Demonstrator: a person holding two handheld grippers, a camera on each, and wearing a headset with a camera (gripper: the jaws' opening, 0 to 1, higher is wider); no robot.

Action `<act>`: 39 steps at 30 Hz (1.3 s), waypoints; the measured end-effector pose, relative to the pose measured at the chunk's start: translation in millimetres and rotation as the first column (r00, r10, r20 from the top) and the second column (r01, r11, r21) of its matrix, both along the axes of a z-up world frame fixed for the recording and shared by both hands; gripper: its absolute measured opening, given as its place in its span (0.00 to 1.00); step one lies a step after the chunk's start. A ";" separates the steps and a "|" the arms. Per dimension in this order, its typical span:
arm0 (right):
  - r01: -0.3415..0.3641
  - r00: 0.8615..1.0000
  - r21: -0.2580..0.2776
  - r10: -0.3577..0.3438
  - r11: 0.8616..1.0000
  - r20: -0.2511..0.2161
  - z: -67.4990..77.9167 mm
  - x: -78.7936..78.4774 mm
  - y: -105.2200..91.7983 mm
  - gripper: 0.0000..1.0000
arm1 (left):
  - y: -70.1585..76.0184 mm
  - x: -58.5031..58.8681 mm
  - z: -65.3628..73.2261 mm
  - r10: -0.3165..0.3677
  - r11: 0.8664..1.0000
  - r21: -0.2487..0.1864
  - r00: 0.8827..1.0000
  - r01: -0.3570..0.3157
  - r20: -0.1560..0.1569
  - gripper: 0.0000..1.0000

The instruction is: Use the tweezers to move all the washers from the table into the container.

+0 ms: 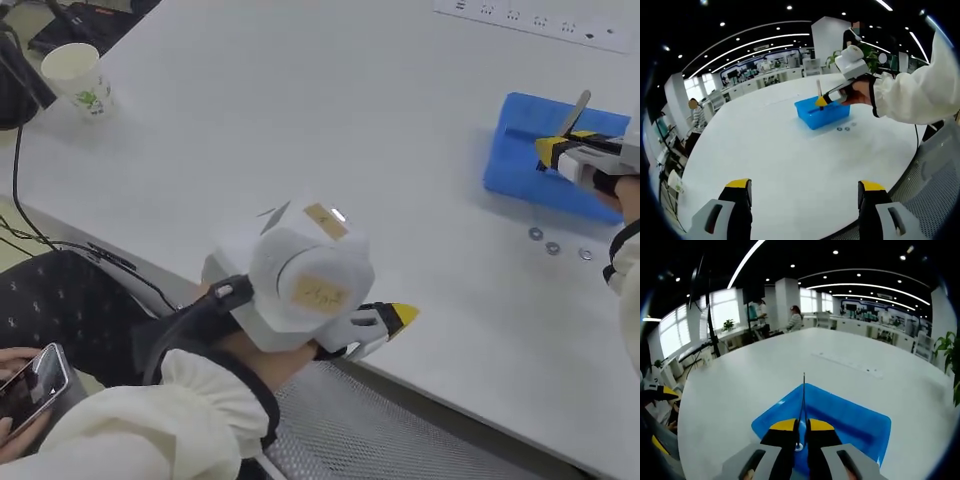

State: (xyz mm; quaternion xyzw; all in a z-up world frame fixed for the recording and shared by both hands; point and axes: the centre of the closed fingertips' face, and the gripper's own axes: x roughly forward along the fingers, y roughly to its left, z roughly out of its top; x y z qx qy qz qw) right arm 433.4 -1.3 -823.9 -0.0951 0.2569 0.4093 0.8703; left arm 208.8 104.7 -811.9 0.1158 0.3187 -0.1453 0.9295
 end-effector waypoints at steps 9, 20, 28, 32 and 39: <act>0.001 0.999 0.061 -0.004 0.998 0.051 35.3 -3.5 -3.8 0.04 | -0.4 0.0 0.1 -0.006 1.000 0.003 1.000 0.006 0.002 0.89; -0.021 0.997 0.052 0.018 0.998 0.070 43.7 -29.9 -6.2 0.04 | -0.7 0.1 -0.5 -0.009 1.000 0.008 1.000 0.009 0.003 0.89; -0.005 0.998 0.051 0.002 0.999 0.061 42.8 -40.8 -11.6 0.04 | -0.7 0.0 -1.1 -0.011 1.000 0.013 1.000 0.011 0.002 0.88; 0.000 0.998 0.052 -0.003 0.999 0.057 43.3 -42.5 -12.4 0.03 | -0.2 0.0 -1.2 -0.009 1.000 0.015 1.000 0.009 0.003 0.88; 0.004 0.998 0.077 -0.009 0.997 0.062 54.3 -48.8 -13.3 0.04 | 0.3 -0.2 -1.3 -0.008 1.000 0.018 1.000 0.008 0.002 0.88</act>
